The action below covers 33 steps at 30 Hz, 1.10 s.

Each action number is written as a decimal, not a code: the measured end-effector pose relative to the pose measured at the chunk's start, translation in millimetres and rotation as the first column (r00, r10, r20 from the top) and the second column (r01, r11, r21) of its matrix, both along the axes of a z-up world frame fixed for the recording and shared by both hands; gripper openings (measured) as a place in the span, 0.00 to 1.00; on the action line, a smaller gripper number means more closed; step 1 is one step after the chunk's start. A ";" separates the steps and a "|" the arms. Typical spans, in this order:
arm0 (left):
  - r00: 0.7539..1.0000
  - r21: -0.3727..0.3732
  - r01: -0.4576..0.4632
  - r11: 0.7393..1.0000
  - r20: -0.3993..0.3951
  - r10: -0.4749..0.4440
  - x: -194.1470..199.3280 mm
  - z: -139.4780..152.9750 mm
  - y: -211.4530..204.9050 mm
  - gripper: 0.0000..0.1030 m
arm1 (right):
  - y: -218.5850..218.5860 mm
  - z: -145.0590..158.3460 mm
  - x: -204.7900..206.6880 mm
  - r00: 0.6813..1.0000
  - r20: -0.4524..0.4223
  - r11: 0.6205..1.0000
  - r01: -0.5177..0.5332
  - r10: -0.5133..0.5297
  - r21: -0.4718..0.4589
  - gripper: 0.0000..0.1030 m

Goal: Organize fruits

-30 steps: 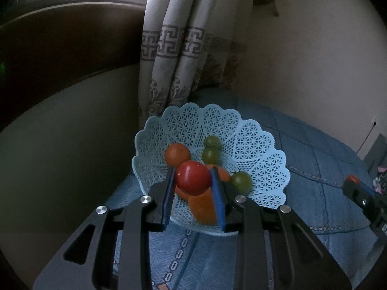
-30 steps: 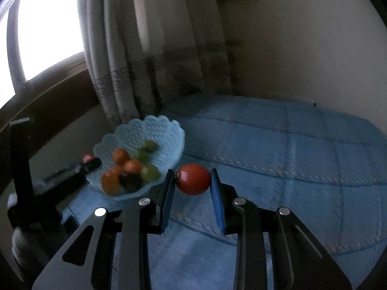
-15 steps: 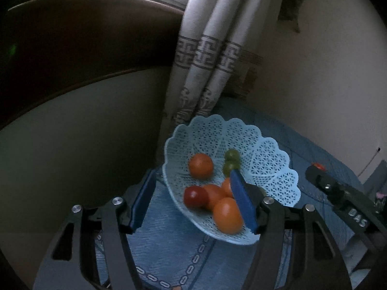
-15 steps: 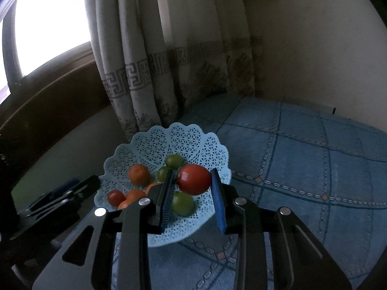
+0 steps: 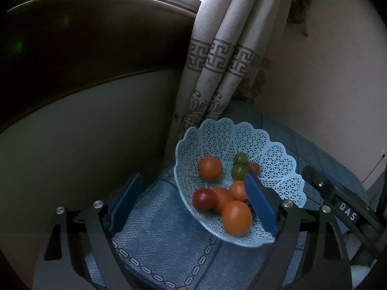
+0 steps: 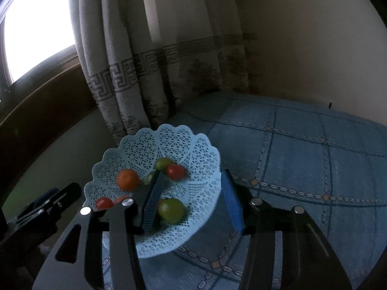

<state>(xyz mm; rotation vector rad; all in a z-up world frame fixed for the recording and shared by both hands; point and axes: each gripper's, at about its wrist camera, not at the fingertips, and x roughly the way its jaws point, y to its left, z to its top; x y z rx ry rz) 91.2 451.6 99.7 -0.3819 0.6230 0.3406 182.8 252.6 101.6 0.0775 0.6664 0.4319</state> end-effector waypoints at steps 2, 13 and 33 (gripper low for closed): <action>1.000 0.011 -0.001 1.000 0.005 0.001 -1.7 2.3 -2.1 0.85 | -5.8 -0.6 -4.9 1.000 0.000 1.000 0.017 -0.017 0.006 0.49; 0.997 0.181 0.016 0.983 0.068 -0.029 -15.6 28.8 -32.6 0.95 | -32.4 14.3 -49.3 0.990 0.099 0.995 0.101 -0.100 0.003 0.87; 0.998 0.362 -0.061 0.930 0.027 0.055 -64.4 33.5 -36.0 0.97 | -37.7 29.6 -83.1 0.987 0.159 0.998 0.025 -0.015 -0.063 0.95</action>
